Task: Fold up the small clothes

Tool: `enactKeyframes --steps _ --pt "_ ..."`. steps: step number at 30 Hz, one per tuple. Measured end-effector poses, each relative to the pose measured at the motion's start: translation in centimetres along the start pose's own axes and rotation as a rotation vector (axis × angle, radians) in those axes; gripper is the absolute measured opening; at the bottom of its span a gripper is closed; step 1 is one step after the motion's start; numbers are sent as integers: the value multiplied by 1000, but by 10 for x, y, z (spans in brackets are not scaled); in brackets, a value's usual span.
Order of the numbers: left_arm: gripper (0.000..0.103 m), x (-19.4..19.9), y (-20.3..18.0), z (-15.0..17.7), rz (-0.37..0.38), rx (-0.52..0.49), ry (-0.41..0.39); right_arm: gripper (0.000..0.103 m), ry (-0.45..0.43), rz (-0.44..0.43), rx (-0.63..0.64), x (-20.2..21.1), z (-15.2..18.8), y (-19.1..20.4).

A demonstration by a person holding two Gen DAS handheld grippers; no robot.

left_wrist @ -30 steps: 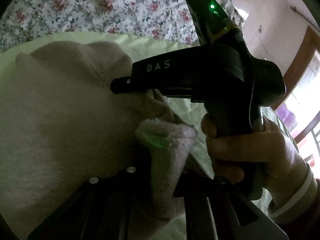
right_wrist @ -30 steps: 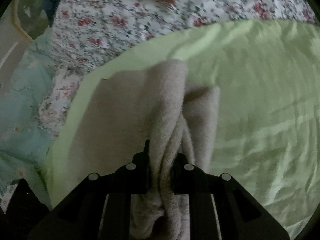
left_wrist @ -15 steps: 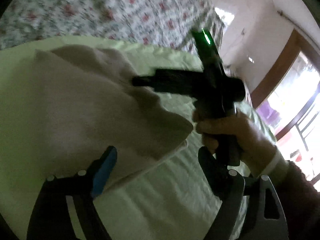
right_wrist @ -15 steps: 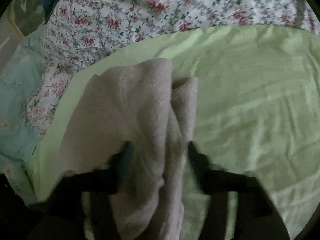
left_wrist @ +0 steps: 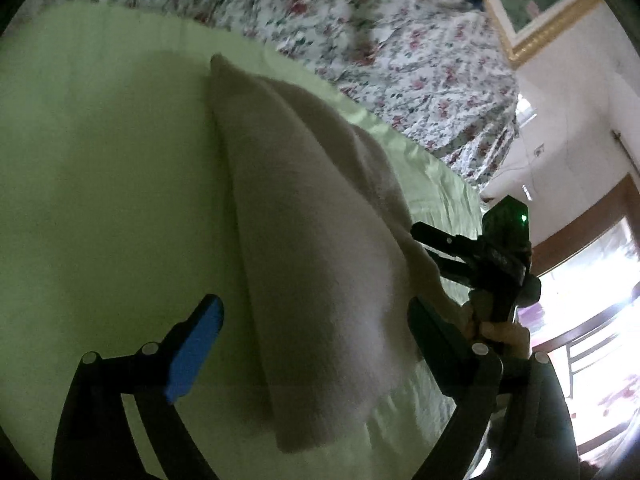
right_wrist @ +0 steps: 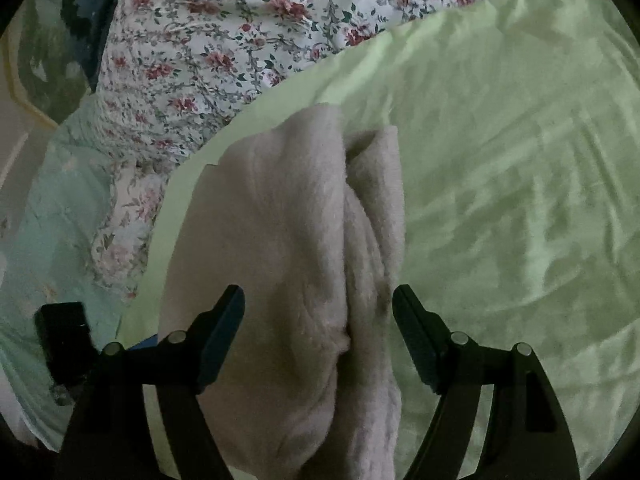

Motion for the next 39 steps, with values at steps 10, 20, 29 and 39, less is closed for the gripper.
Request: enactKeyframes --steps 10,20,29,39 --pt "90 -63 17 -22 -10 64 71 65 80 -17 -15 -28 5 -11" --pt "39 -6 -3 -18 25 -74 19 32 34 -29 53 -12 13 49" --pt "39 116 48 10 -64 -150 -80 31 5 -174 172 -43 52 168" --pt "70 132 132 42 -88 -23 -70 49 104 -141 124 -89 104 186"
Point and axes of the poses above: each gripper's, at about its wrist camera, not at the fingertips, and x roughly against the way its jaws point, y to its left, z to its underside, the point moved 4 cm from there along -x, roughly the way its jaws point, and after that the axes turned 12 degrees about x, right-handed, at the moved point
